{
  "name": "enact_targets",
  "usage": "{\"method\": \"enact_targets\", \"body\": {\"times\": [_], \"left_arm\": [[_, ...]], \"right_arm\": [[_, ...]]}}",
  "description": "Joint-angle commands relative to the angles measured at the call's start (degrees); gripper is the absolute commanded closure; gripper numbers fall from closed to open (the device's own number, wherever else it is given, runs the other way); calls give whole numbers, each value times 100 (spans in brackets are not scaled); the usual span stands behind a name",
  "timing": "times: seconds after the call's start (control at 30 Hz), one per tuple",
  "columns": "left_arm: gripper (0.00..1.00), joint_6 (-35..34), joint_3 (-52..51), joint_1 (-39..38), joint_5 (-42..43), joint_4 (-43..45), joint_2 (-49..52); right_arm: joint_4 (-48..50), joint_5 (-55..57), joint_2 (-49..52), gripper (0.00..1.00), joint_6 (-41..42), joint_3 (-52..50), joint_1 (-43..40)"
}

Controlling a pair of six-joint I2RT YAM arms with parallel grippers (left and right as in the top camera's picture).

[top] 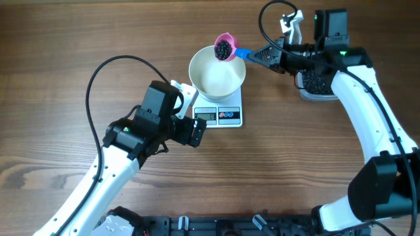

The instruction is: Scoop item into bowl and weigh 150g on scale

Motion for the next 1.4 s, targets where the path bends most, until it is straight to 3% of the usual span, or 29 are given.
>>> {"method": "enact_targets", "body": {"times": [0.0, 0.7, 0.93, 1.37], "left_arm": [[0, -20, 109, -22, -55, 22, 13], [0, -20, 109, -22, -55, 20, 13], [0, -20, 107, -22, -55, 17, 13], [0, -20, 107, -22, -55, 17, 13]], "right_arm": [[28, -179, 74, 96, -4, -50, 22], [7, -155, 74, 96, -313, -50, 22], [-345, 592, 74, 96, -1152, -50, 24], [-557, 667, 74, 96, -2312, -50, 168]]}}
